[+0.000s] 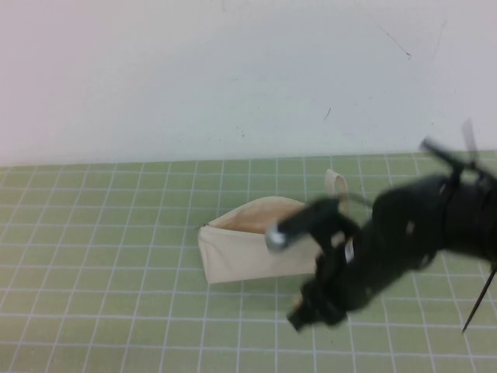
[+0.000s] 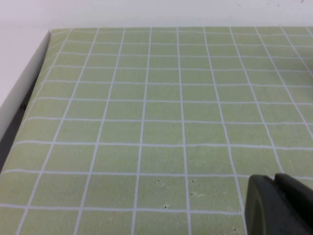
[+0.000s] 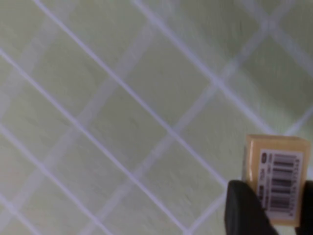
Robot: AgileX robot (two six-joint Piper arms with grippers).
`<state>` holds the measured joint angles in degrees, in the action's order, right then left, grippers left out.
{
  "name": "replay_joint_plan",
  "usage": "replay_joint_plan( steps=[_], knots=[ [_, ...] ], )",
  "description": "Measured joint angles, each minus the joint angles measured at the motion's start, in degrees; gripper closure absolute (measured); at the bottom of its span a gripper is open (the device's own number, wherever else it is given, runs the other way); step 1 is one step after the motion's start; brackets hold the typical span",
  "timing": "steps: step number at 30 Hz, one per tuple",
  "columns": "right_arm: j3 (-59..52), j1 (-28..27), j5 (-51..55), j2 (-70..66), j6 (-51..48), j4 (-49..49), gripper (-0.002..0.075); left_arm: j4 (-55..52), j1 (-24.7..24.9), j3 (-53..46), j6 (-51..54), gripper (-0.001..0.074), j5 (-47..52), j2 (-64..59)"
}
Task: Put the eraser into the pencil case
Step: Pick up the eraser from the table, then place the eraser on the pencil case
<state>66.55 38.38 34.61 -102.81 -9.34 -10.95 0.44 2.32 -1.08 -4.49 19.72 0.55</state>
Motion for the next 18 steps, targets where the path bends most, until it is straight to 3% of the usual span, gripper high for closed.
replay_joint_plan(
  steps=[8, 15, 18],
  knots=[
    [15.39, 0.01, 0.62, 5.79, -7.77, -2.76, 0.0524, 0.00, 0.00, 0.00, 0.00, 0.0736, 0.00, 0.00],
    [18.65, -0.90, -0.38, 0.01, -8.00, -1.58, 0.0524, 0.00, 0.00, 0.00, -0.10, 0.0736, 0.00, 0.00],
    [19.07, -0.90, -0.38, -2.40, -8.00, -1.47, 0.0483, 0.00, 0.00, 0.00, -0.10, 0.0736, 0.00, 0.00]
  ],
)
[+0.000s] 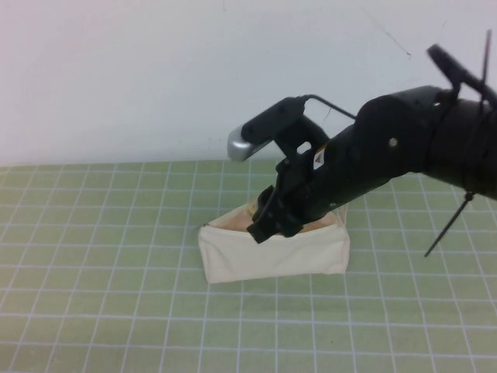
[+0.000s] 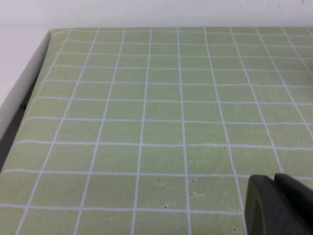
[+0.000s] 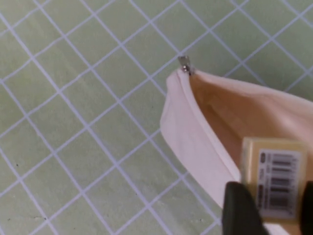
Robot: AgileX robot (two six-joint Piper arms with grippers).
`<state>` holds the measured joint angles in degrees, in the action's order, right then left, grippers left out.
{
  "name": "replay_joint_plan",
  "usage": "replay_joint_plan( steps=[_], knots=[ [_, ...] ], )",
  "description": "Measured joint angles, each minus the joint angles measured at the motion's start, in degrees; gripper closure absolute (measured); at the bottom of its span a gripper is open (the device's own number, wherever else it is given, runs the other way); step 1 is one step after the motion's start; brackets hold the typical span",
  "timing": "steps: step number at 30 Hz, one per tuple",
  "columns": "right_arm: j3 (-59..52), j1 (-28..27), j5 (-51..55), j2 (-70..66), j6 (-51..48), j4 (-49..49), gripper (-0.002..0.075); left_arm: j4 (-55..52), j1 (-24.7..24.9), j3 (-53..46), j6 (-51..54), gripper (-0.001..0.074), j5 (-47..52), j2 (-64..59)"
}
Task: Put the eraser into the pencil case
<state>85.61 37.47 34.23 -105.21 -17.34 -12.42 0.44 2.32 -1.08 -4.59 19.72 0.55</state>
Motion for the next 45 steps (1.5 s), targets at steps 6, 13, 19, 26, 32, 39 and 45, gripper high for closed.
replay_joint_plan(
  steps=[6, 13, 19, 26, 32, 39, 45],
  knots=[
    [0.59, 0.00, -0.82, -0.69, 0.00, 1.04, 0.0368, 0.00, 0.00, 0.00, -0.13, 0.0736, 0.00, 0.00],
    [6.51, 0.00, 4.84, 0.55, -0.46, 2.23, 0.0484, 0.00, 0.00, 0.00, -0.13, 0.0736, 0.00, 0.00],
    [13.36, 0.00, 18.01, 6.45, -2.15, 7.06, 0.0694, 0.00, 0.00, 0.00, -0.13, 0.0736, 0.00, 0.00],
    [8.66, 0.00, 25.29, 18.39, -1.11, 16.55, 0.0721, 0.00, 0.00, 0.00, -0.13, 0.0736, 0.00, 0.00],
    [-10.81, 0.00, 18.23, 32.59, 3.24, 21.27, 0.0725, 0.00, 0.00, 0.00, -0.13, 0.0736, 0.00, 0.00],
    [-39.90, 0.00, -0.87, 51.40, 6.28, 18.89, 0.0725, 0.00, 0.00, 0.00, -0.01, 0.0736, 0.00, 0.00],
    [-57.42, 0.00, -4.52, 64.44, 6.73, 14.46, 0.0726, 0.00, 0.00, 0.00, -0.01, 0.0736, 0.00, 0.00]
  ],
)
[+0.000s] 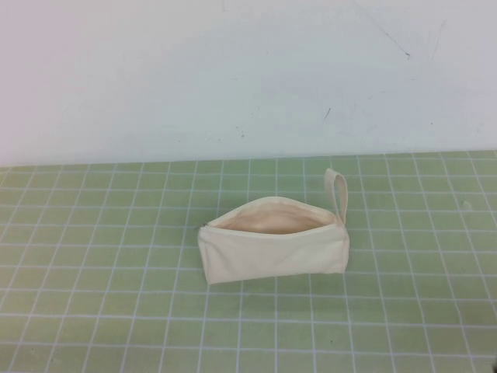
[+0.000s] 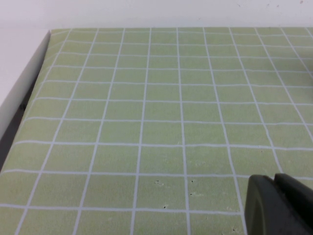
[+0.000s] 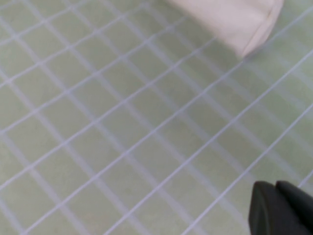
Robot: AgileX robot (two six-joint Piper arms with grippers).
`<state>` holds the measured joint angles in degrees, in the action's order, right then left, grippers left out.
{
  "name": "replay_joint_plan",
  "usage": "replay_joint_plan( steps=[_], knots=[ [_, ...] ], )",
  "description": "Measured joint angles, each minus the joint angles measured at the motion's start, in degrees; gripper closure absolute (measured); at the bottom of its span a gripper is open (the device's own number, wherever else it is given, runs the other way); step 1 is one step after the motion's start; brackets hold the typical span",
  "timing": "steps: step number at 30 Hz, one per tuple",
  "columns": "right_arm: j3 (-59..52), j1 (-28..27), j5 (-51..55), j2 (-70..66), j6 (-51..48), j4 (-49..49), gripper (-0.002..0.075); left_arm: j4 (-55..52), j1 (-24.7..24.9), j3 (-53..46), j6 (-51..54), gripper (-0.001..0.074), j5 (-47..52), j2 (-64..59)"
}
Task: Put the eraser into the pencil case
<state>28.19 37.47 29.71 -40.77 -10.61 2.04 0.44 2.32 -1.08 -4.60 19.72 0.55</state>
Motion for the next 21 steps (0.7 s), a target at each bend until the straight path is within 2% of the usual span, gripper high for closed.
replay_joint_plan(
  steps=[8, 21],
  knots=[
    [-9.41, 0.00, 3.31, 7.50, 0.20, -4.29, 0.0726, 0.00, 0.00, 0.00, 0.00, 0.0736, 0.00, 0.00],
    [-10.76, -0.31, 4.01, 10.79, 0.20, -5.38, 0.0726, 0.00, 0.00, 0.00, 0.00, 0.0736, 0.00, 0.00]
  ],
)
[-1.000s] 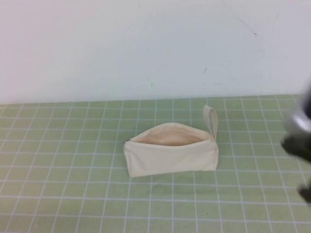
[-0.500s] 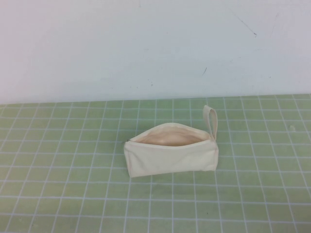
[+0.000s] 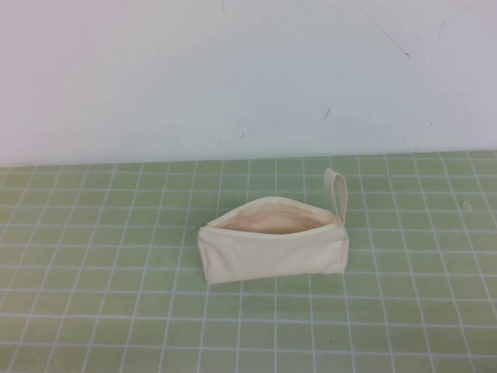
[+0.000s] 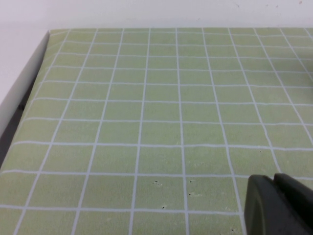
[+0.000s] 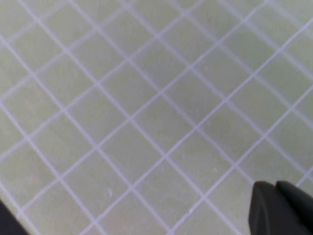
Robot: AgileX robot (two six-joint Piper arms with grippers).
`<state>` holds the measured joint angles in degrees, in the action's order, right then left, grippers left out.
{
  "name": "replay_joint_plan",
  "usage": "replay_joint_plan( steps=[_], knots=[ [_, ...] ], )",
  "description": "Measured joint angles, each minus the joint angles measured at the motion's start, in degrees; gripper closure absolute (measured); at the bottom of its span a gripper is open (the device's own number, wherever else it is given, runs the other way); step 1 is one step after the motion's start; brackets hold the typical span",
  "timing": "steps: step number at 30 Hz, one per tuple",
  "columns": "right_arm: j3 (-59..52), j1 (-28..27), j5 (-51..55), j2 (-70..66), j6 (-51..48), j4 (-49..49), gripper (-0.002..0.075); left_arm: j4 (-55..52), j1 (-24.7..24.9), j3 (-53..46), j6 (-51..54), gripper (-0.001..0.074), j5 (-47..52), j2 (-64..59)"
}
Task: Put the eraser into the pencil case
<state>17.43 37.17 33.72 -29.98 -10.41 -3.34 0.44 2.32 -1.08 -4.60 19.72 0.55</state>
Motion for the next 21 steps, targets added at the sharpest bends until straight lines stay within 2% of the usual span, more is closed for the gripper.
replay_joint_plan(
  steps=[4, 13, 18, 21],
  knots=[
    [-0.13, -4.77, 0.08, 6.17, 0.00, -1.06, 0.0726, 0.00, 0.00, 0.00, -0.12, 0.0736, 0.00, 0.00],
    [-0.87, -27.27, -0.55, 19.27, -4.58, 0.14, 0.0726, 0.00, 0.00, 0.00, -0.12, 0.0736, 0.00, 0.00],
    [-6.62, -36.62, -5.83, 24.77, -6.83, 0.49, 0.0726, 0.00, 0.00, 0.00, -0.12, 0.0736, 0.00, 0.00],
    [-10.81, -40.25, -9.79, 27.06, -6.95, 0.25, 0.0726, 0.00, 0.00, 0.00, -0.12, 0.0736, 0.00, 0.00]
  ],
)
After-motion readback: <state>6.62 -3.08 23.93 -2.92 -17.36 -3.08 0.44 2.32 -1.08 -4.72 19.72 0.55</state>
